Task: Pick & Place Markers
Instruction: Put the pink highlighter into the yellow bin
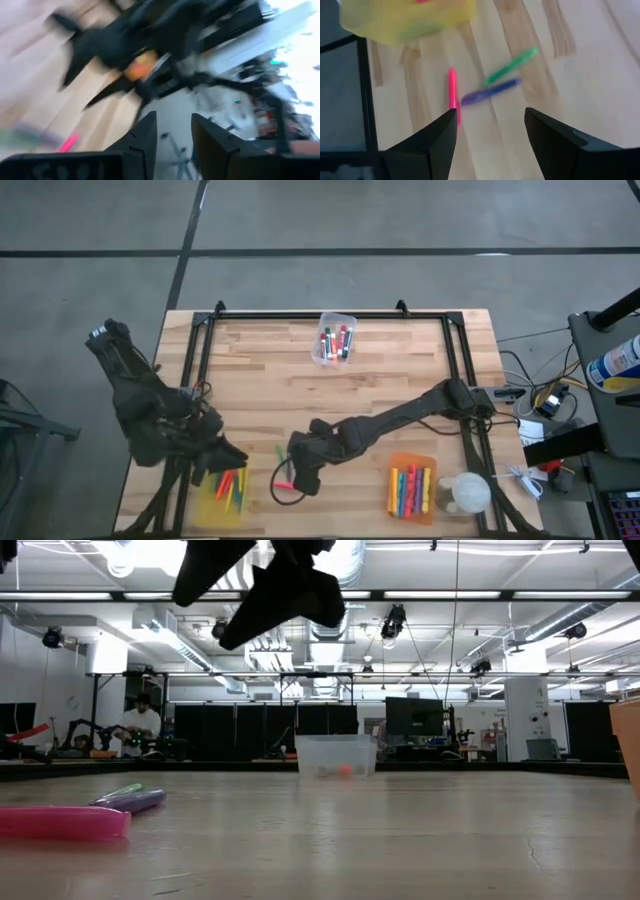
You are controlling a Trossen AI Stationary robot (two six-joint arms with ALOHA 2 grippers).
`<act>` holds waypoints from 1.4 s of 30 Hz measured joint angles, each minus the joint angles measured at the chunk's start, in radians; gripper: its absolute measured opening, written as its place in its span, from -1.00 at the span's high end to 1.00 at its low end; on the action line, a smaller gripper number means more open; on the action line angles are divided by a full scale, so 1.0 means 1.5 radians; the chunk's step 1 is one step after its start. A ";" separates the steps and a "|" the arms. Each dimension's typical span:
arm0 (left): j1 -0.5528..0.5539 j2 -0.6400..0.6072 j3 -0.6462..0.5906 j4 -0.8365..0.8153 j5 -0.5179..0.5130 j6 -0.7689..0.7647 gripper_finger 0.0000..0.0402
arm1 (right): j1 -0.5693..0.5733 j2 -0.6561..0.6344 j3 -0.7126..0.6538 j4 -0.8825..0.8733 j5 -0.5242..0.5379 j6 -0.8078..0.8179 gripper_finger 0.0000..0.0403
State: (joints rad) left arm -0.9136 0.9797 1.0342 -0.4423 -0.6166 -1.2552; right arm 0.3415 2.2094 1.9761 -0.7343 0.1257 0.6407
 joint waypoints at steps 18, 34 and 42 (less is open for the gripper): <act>0.001 -0.006 0.018 0.316 -0.037 0.291 0.43 | 0.000 0.000 -0.025 0.087 -0.013 0.055 -0.11; 0.000 -0.029 0.017 0.317 0.189 0.230 0.43 | 0.034 0.027 -0.151 0.393 -0.030 0.036 -0.11; 0.000 -0.043 0.017 0.315 0.231 0.225 0.43 | 0.038 0.083 -0.135 0.349 -0.030 -0.007 -0.11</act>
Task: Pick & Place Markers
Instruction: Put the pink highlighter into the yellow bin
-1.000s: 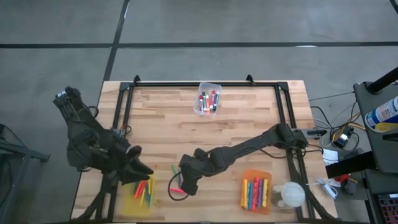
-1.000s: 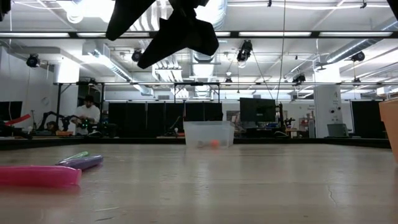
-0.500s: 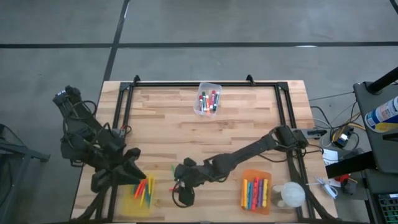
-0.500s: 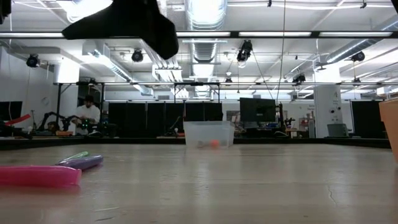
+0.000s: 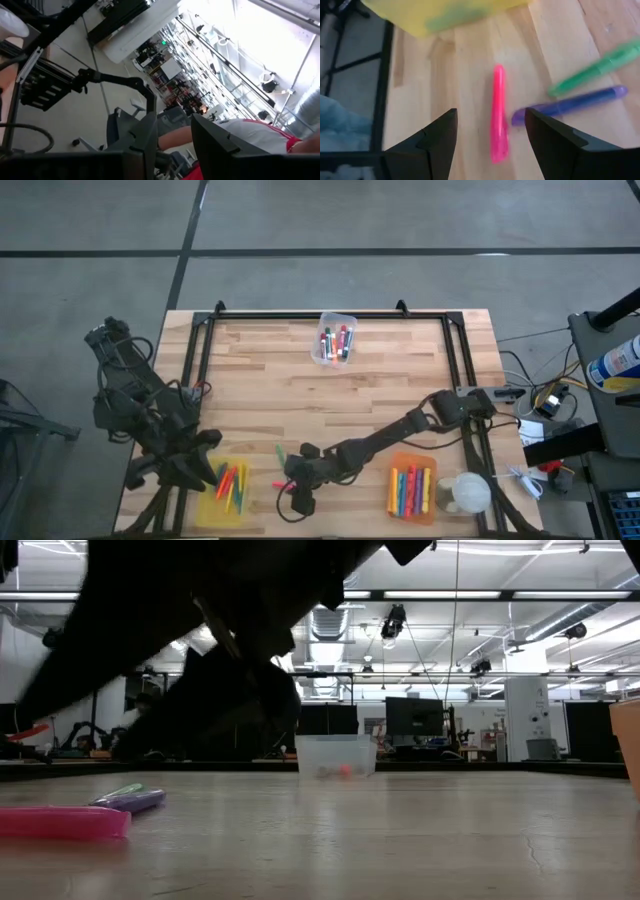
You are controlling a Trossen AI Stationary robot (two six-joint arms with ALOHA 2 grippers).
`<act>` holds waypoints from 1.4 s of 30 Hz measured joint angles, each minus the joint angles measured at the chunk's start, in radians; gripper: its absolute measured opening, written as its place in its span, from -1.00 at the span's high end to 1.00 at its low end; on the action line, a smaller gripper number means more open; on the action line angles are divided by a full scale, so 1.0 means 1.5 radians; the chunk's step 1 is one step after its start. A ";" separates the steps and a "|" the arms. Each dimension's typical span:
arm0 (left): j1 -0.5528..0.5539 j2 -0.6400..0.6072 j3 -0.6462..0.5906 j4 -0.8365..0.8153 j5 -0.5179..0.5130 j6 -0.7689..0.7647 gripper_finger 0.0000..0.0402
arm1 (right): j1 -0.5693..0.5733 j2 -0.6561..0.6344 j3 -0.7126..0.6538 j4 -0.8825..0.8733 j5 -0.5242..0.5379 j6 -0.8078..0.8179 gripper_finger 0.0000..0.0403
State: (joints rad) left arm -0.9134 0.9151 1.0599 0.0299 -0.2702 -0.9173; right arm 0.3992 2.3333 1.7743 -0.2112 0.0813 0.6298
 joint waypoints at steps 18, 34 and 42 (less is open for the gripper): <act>0.000 -0.002 0.000 -0.018 0.013 0.004 0.43 | 0.028 0.033 0.004 -0.038 0.003 -0.051 0.06; 0.000 -0.002 -0.001 -0.021 0.012 -0.006 0.43 | 0.021 0.038 0.003 -0.041 0.069 0.000 0.35; 0.000 -0.002 -0.001 -0.021 0.013 -0.003 0.43 | 0.020 0.040 0.002 0.004 0.070 -0.021 0.39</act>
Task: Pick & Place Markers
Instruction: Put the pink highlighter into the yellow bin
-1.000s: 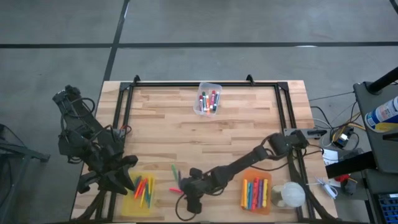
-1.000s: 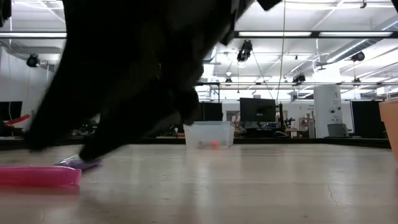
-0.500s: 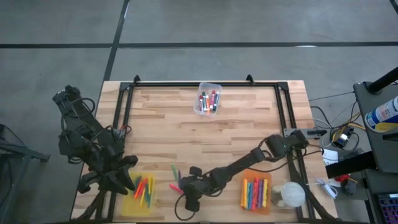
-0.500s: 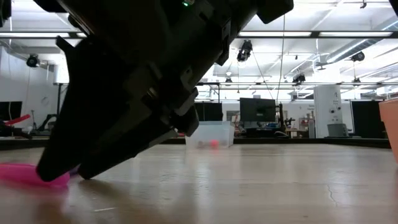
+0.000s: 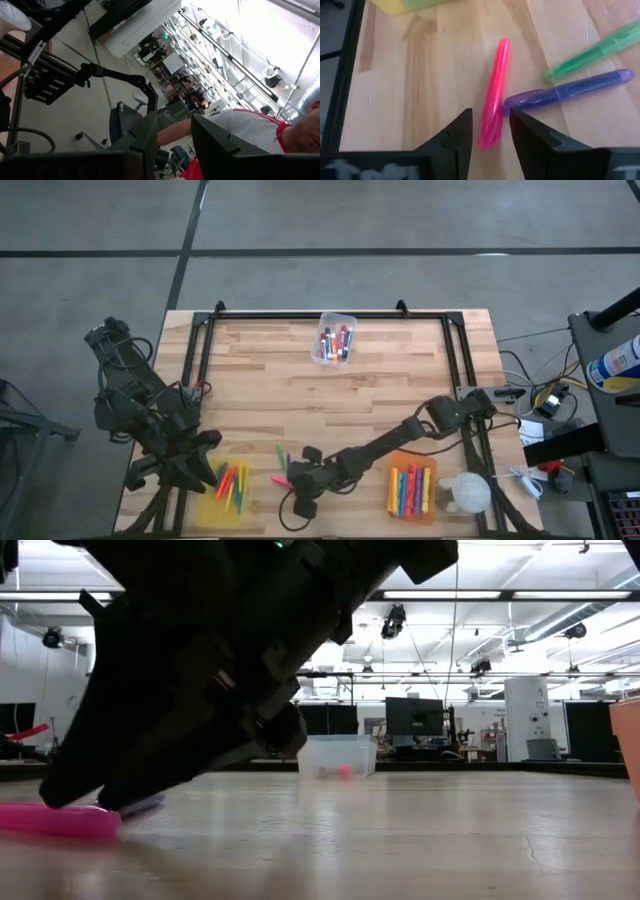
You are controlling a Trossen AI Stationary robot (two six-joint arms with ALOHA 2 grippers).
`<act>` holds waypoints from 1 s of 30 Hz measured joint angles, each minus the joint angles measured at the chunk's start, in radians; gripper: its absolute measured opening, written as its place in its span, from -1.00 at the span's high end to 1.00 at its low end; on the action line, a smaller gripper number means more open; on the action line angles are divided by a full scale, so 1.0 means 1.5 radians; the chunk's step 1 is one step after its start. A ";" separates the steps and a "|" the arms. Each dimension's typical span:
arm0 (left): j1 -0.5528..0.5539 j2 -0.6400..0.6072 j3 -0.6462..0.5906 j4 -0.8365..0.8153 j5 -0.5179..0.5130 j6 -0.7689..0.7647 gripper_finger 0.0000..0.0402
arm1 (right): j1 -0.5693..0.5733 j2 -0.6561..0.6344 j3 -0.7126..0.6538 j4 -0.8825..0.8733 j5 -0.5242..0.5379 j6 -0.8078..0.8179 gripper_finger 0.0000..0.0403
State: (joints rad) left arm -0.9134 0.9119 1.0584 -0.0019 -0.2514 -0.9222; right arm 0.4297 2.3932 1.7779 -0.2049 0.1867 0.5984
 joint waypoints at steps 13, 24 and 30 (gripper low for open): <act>0.000 0.000 0.000 -0.028 0.000 -0.018 0.43 | -0.008 -0.002 -0.012 -0.029 0.015 -0.011 0.51; 0.000 0.000 0.000 -0.027 0.000 -0.019 0.43 | -0.028 -0.004 -0.012 -0.032 -0.019 -0.012 0.93; 0.000 0.000 0.000 -0.027 0.000 -0.019 0.43 | -0.027 -0.008 0.012 -0.066 -0.038 0.022 0.96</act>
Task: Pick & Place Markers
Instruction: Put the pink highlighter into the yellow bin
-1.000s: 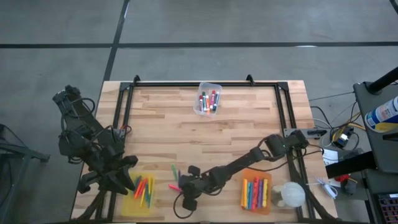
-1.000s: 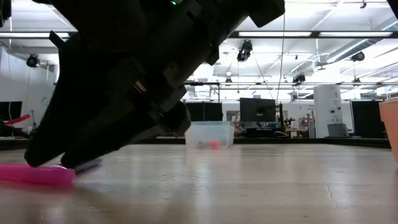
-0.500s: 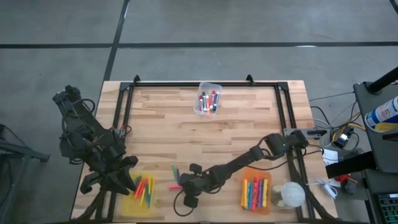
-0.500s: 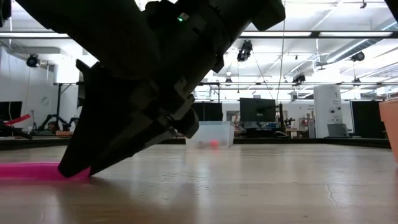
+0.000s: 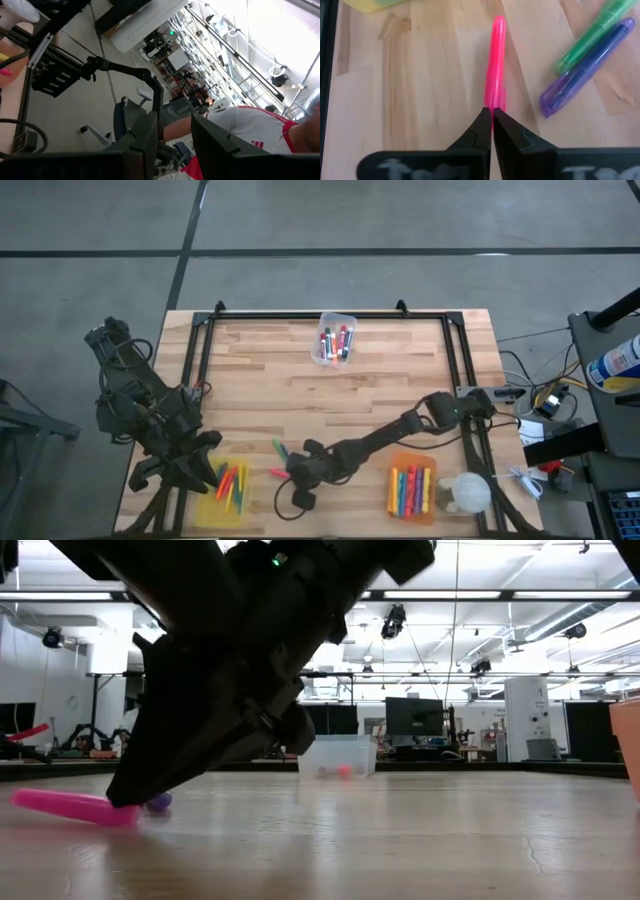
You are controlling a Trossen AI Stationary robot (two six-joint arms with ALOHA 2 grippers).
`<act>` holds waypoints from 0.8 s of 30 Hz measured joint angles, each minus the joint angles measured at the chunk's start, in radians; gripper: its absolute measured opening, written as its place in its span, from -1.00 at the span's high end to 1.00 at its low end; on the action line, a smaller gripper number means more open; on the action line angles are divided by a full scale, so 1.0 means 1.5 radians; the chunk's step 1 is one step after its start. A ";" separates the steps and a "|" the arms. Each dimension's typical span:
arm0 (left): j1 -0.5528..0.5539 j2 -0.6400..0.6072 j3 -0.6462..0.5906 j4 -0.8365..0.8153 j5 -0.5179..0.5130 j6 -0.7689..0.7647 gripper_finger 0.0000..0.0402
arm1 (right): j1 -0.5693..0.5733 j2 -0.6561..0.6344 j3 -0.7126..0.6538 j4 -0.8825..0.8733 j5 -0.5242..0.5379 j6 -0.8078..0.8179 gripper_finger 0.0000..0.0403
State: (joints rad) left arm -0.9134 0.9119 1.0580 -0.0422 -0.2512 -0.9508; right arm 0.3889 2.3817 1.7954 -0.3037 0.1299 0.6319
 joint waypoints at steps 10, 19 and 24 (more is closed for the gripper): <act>0.000 0.000 0.000 -0.002 0.000 0.005 0.43 | 0.002 0.001 0.102 -0.239 -0.007 0.000 0.96; 0.000 0.000 0.000 -0.008 0.000 0.006 0.43 | 0.002 0.003 0.148 -0.177 -0.052 -0.002 0.82; 0.000 0.000 0.000 -0.012 0.001 0.005 0.43 | -0.005 0.004 0.121 -0.156 -0.035 0.000 0.49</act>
State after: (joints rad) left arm -0.9134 0.9119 1.0580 -0.0603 -0.2502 -0.9435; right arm 0.3817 2.3875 1.9776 -0.5374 0.0772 0.6317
